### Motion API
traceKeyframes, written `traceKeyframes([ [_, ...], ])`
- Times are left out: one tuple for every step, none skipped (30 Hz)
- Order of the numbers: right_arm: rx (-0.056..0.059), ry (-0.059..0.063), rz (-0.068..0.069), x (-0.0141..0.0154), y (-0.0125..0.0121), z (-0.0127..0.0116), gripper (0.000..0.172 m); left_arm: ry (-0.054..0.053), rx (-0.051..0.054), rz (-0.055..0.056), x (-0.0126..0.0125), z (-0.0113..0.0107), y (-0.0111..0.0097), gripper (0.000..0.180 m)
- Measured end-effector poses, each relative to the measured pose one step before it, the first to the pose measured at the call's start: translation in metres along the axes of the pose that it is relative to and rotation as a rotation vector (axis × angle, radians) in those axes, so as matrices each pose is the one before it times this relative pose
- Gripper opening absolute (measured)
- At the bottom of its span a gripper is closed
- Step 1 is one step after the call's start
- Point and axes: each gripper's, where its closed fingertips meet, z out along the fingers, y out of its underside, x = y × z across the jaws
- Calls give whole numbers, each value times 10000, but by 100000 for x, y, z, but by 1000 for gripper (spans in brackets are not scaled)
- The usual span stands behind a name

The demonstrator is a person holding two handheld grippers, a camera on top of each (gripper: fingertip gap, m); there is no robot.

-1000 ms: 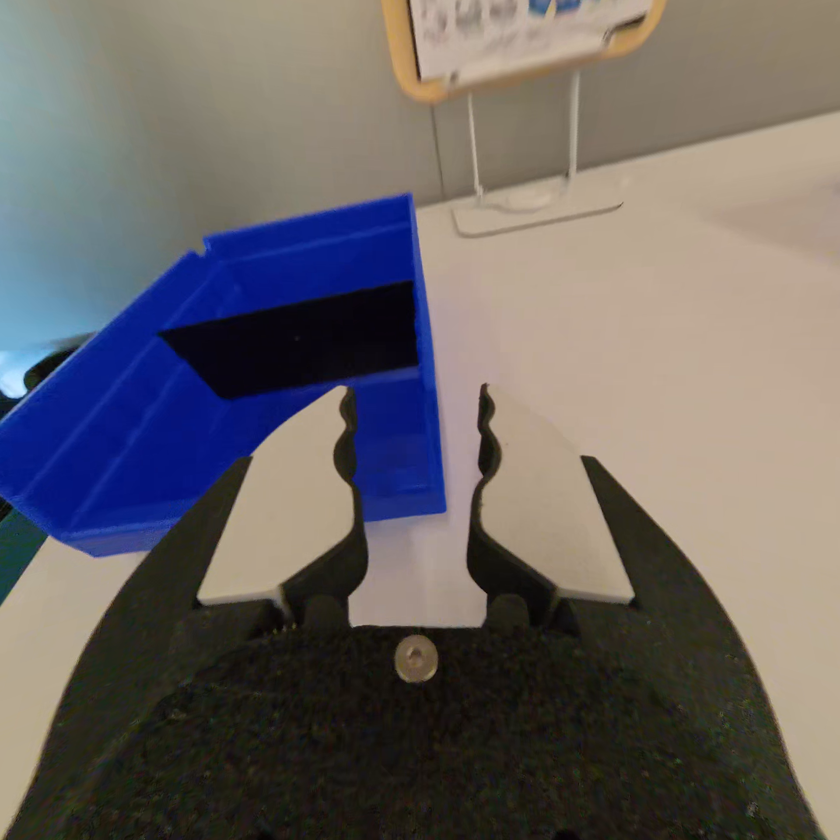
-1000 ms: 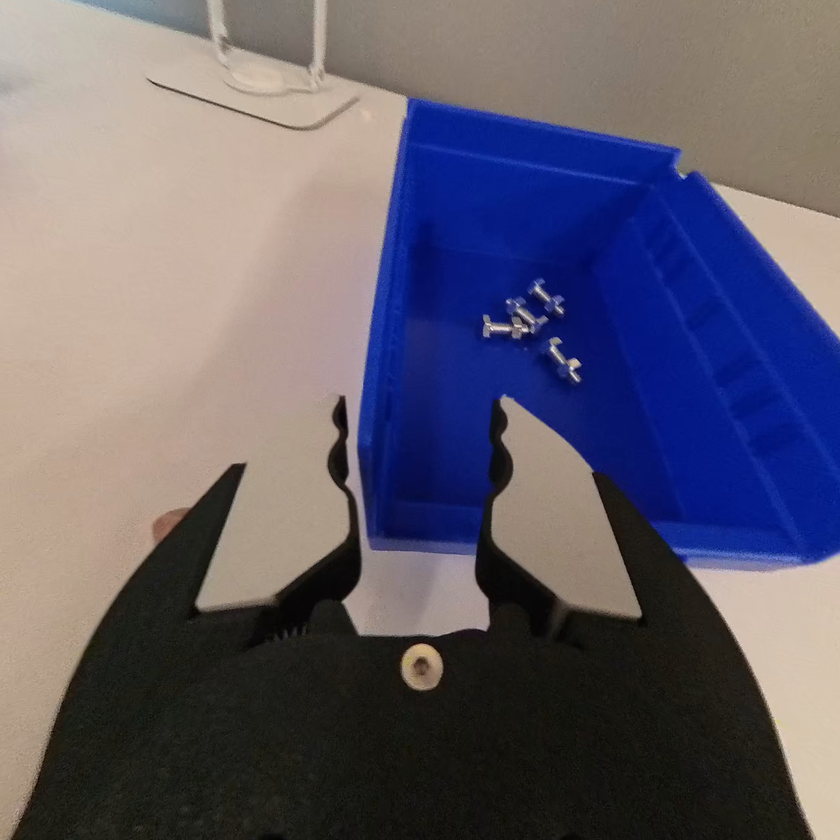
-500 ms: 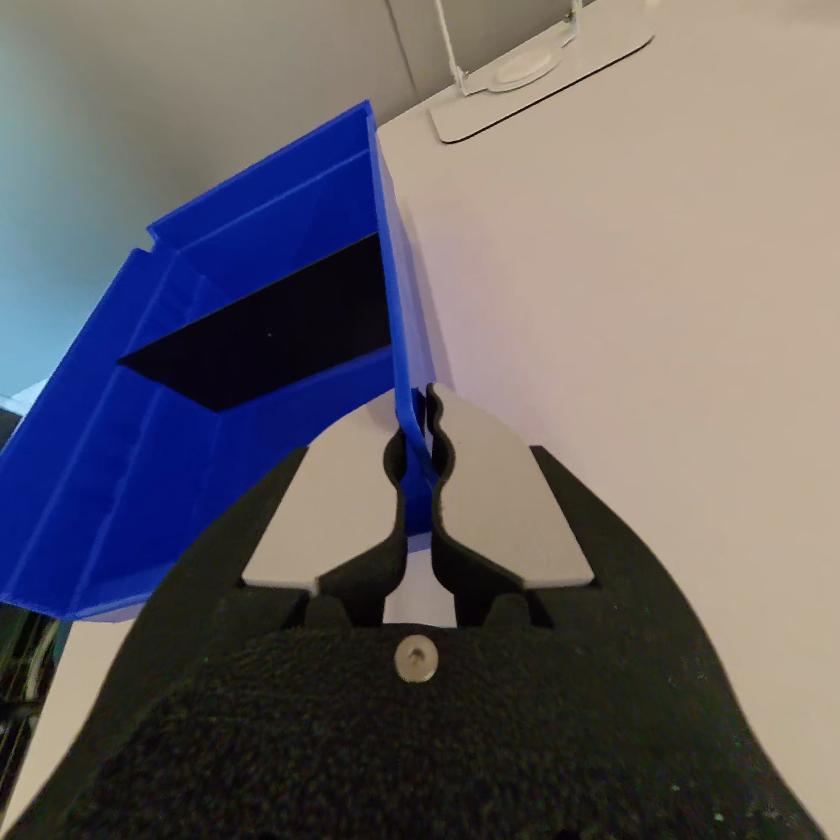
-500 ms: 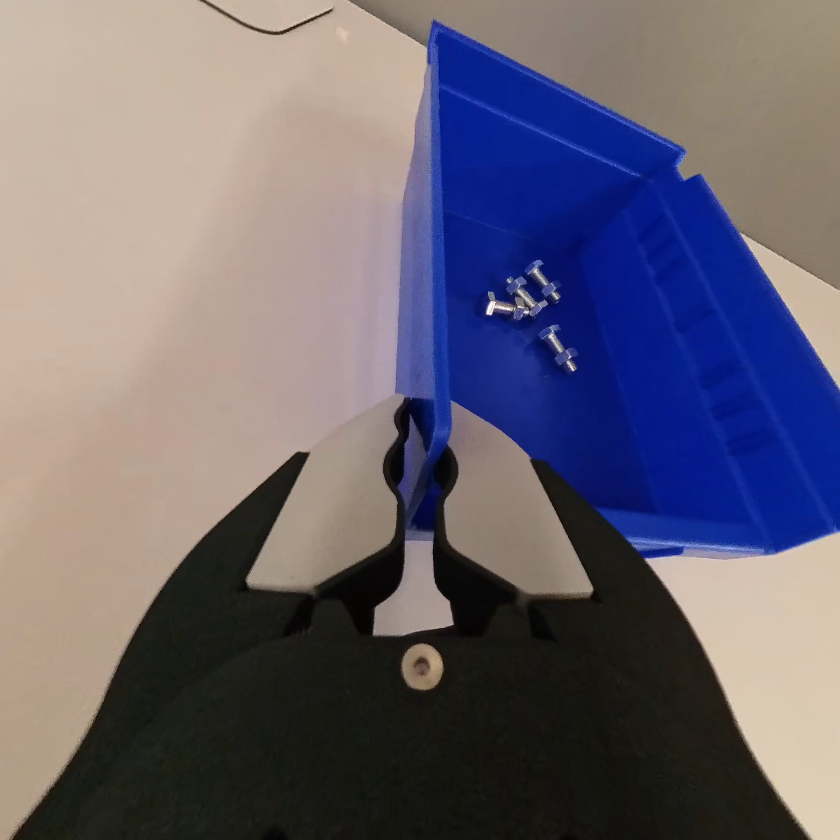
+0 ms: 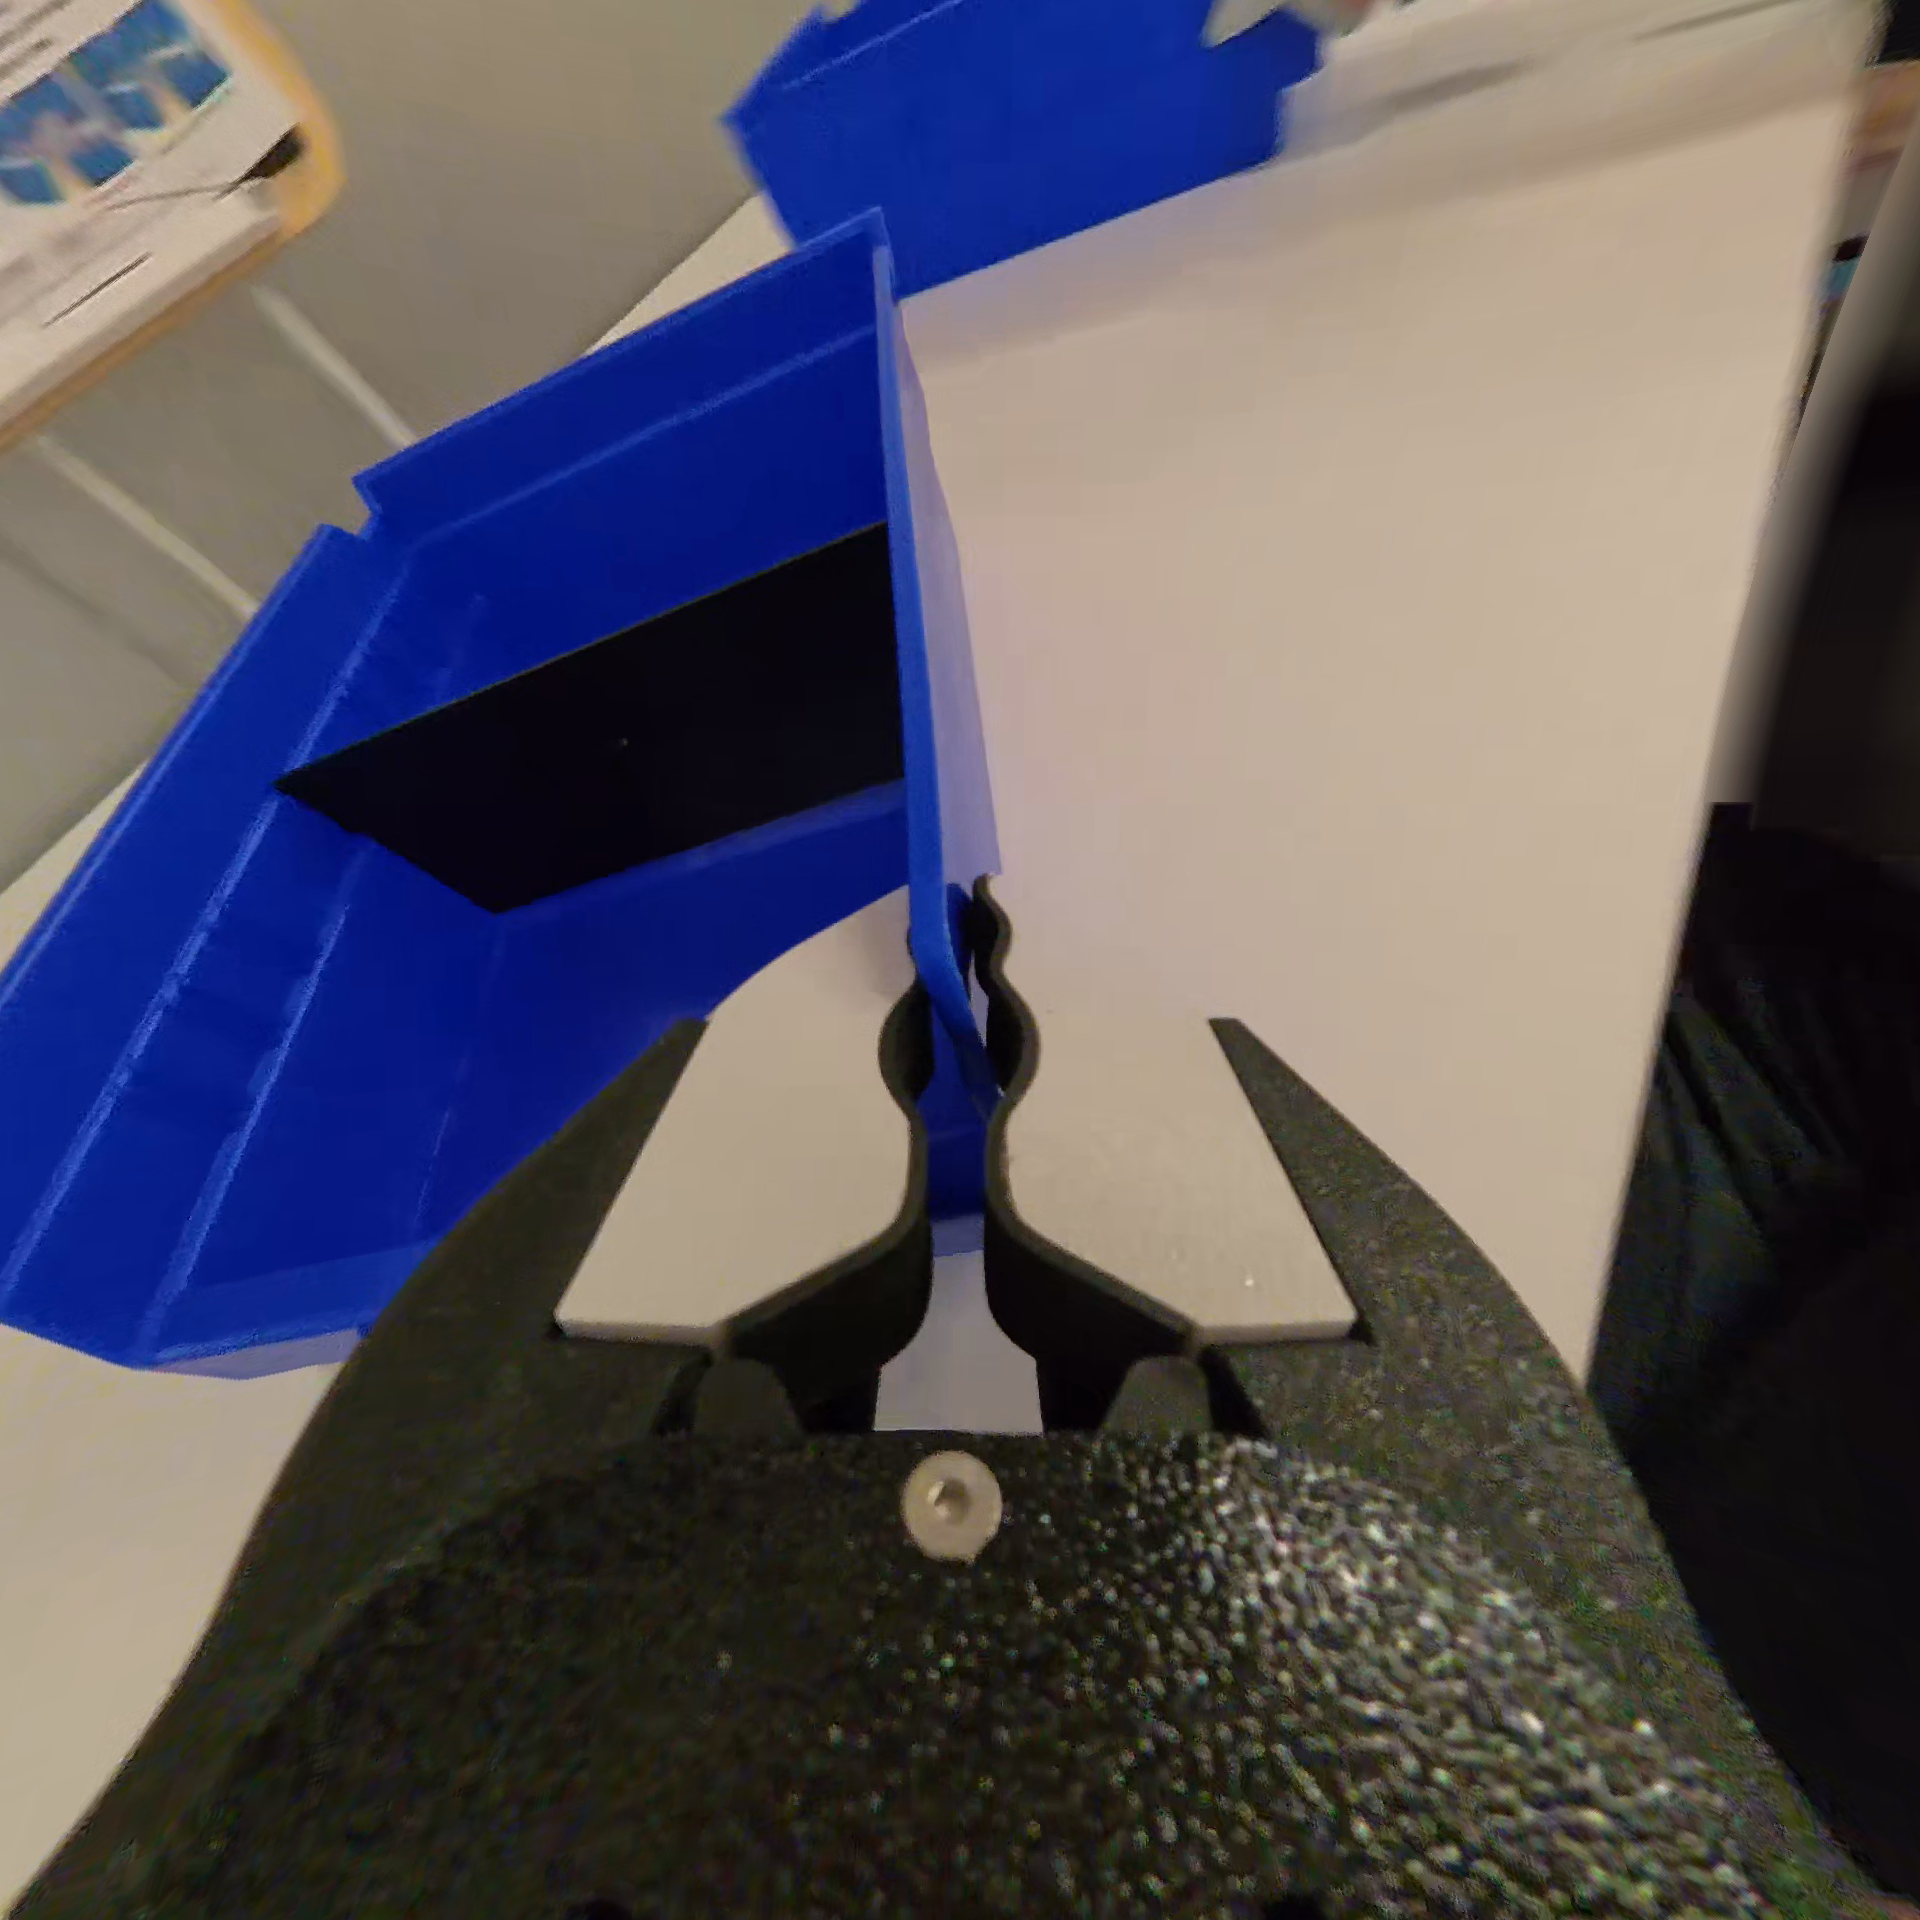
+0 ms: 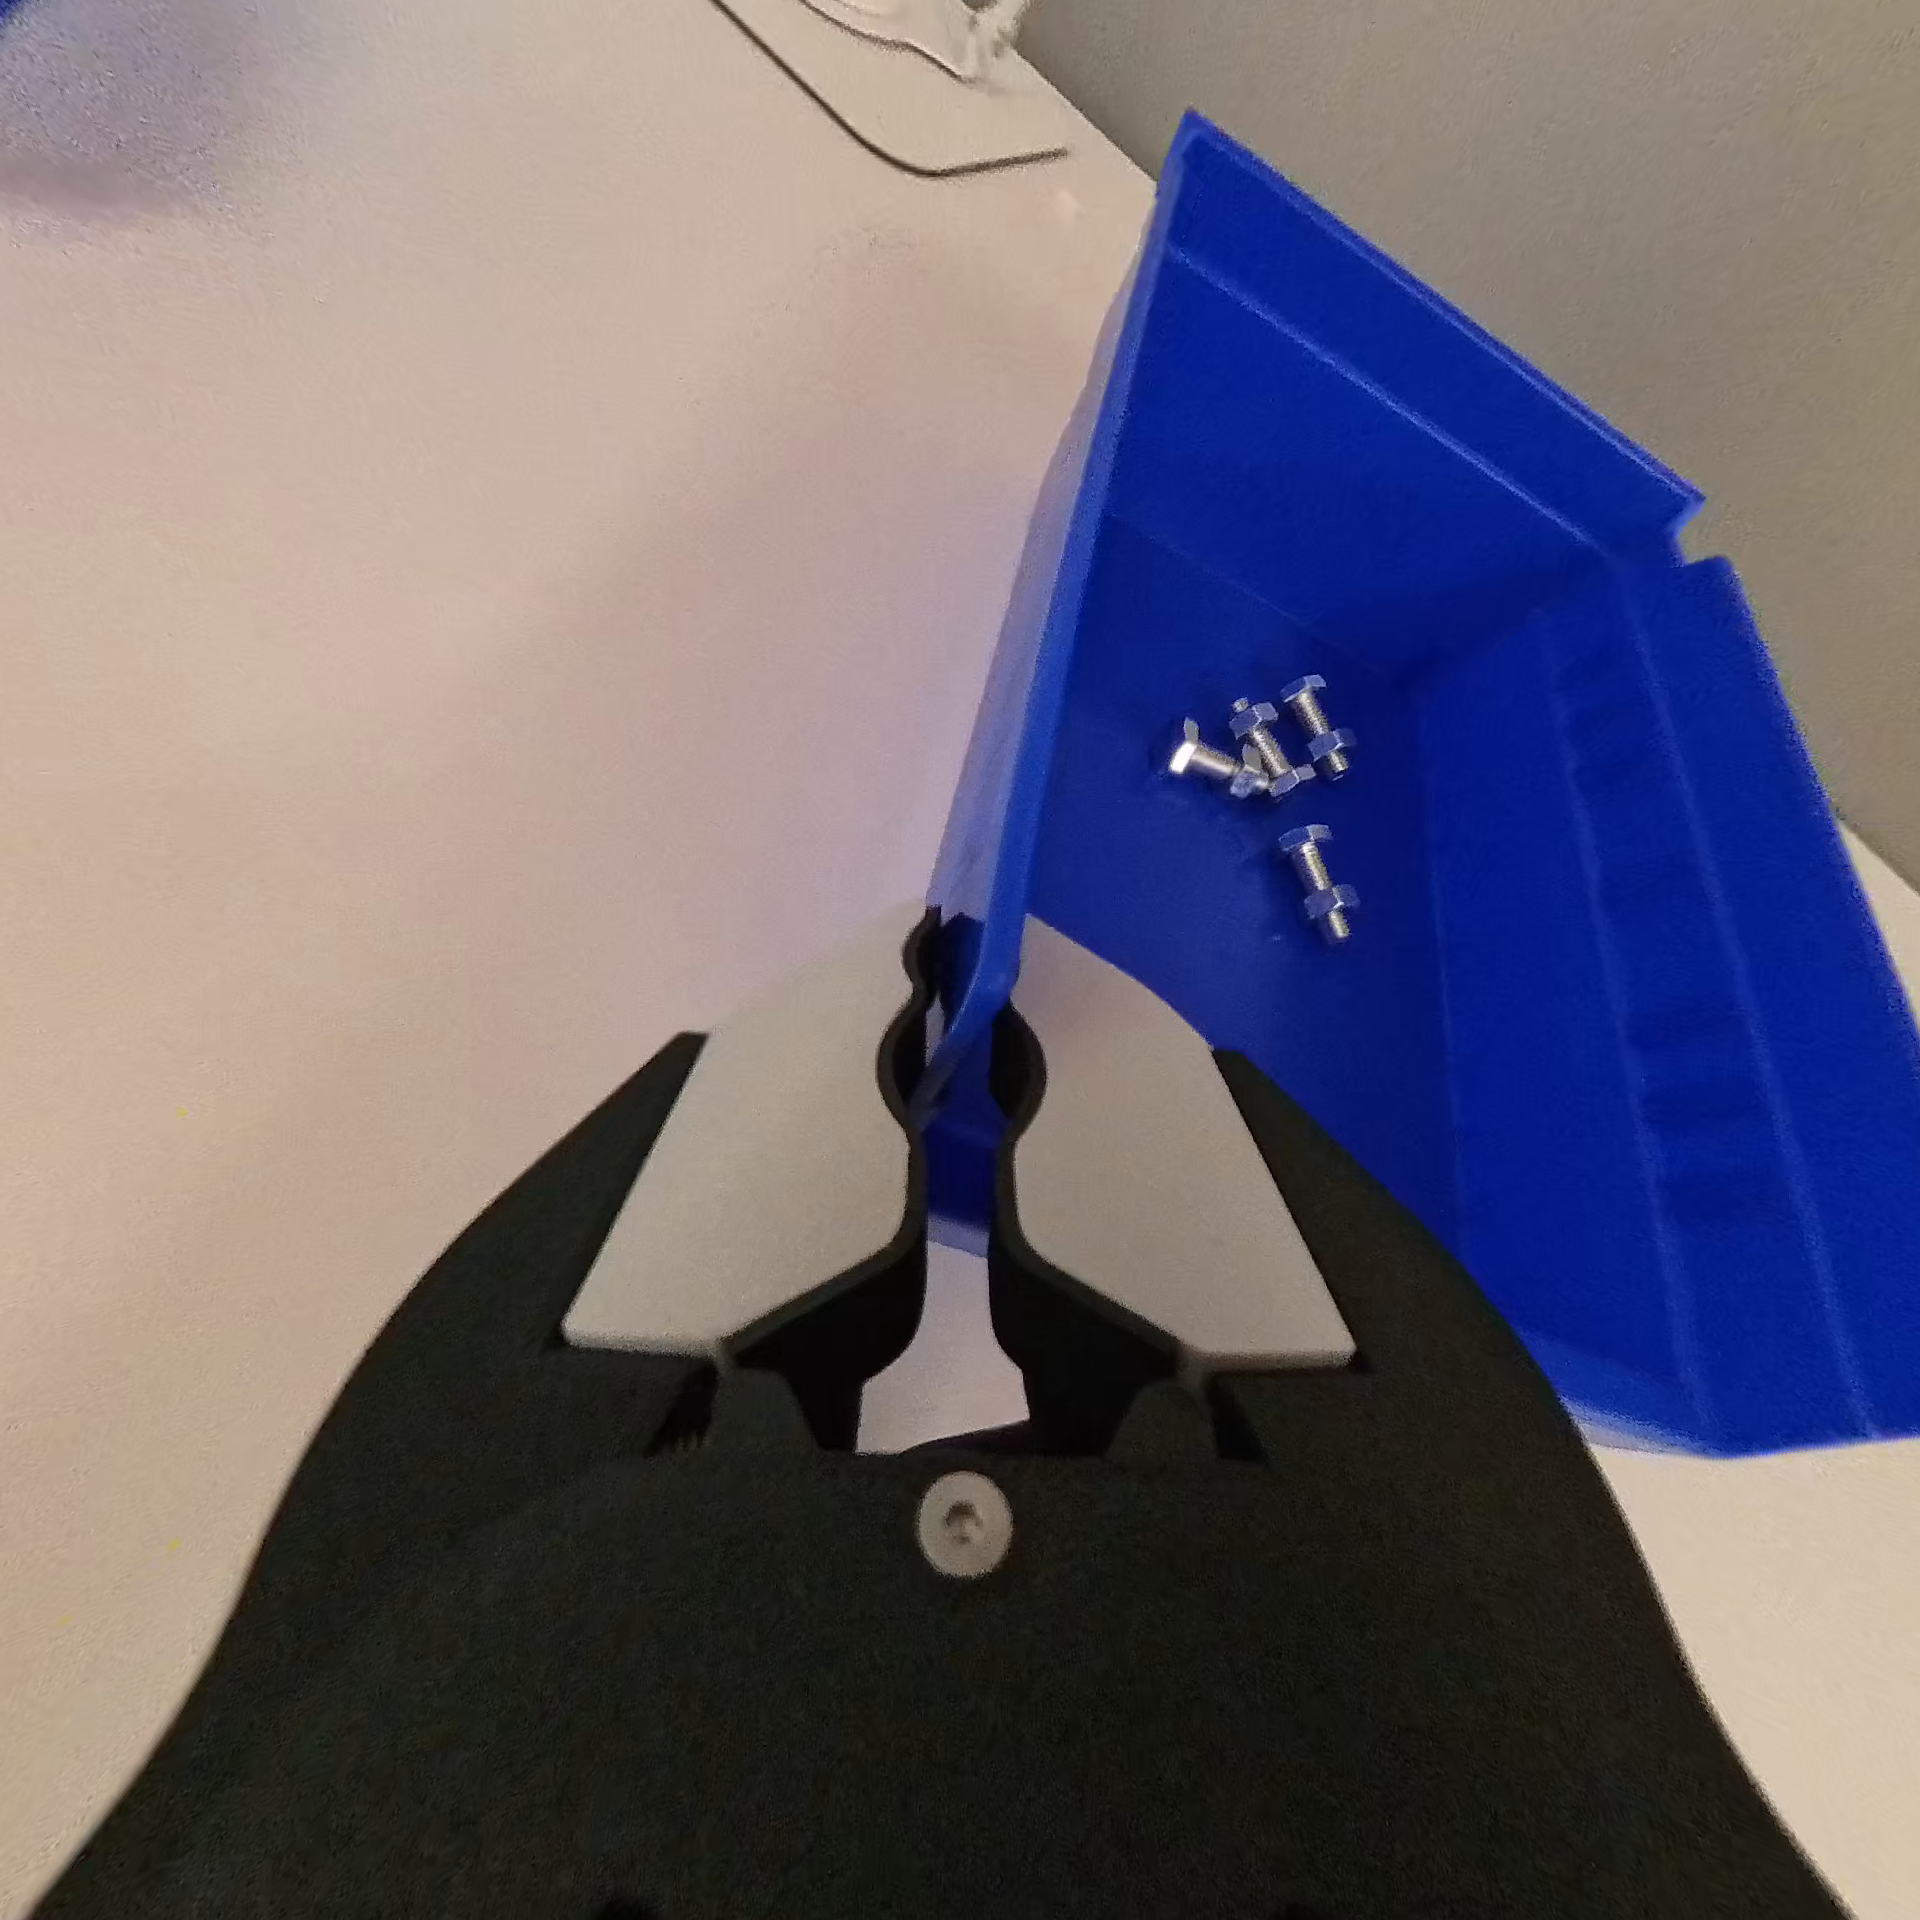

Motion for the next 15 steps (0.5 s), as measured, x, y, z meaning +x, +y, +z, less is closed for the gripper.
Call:
traceKeyframes([
  [175,-329,-187,-155,-244,259,6,441,162,171,487,-179,-111,4],
  [184,-368,-234,-261,-283,243,6,442,142,168,551,-136,-136,4],
  [191,-401,-239,-323,-328,269,6,449,122,176,540,-103,-148,4],
  [199,-422,-242,-375,-364,296,6,462,117,155,581,-81,-169,4],
  [201,-428,-237,-389,-404,355,6,456,128,153,627,-61,-183,4],
  [190,-429,-197,-372,-422,416,6,420,137,140,592,13,-215,4],
  [177,-431,-166,-319,-439,479,6,396,126,78,544,22,-211,4],
  [170,-424,-191,-277,-451,562,6,387,119,39,544,72,-211,3],
  [159,-409,-219,-226,-475,623,6,394,114,33,548,99,-238,3],
  [134,-392,-178,-133,-479,694,6,378,101,41,548,156,-237,3],
  [117,-369,-156,-89,-483,760,6,346,81,50,510,240,-258,3],
  [120,-339,-175,-71,-532,825,6,278,84,46,388,357,-305,3],
  [117,-316,-177,-39,-569,904,6,183,75,68,295,445,-292,3],
  [113,-312,-172,-70,-610,931,6,102,68,40,188,512,-299,3],
  [116,-307,-173,-107,-656,1007,5,83,71,69,143,541,-302,3],
])
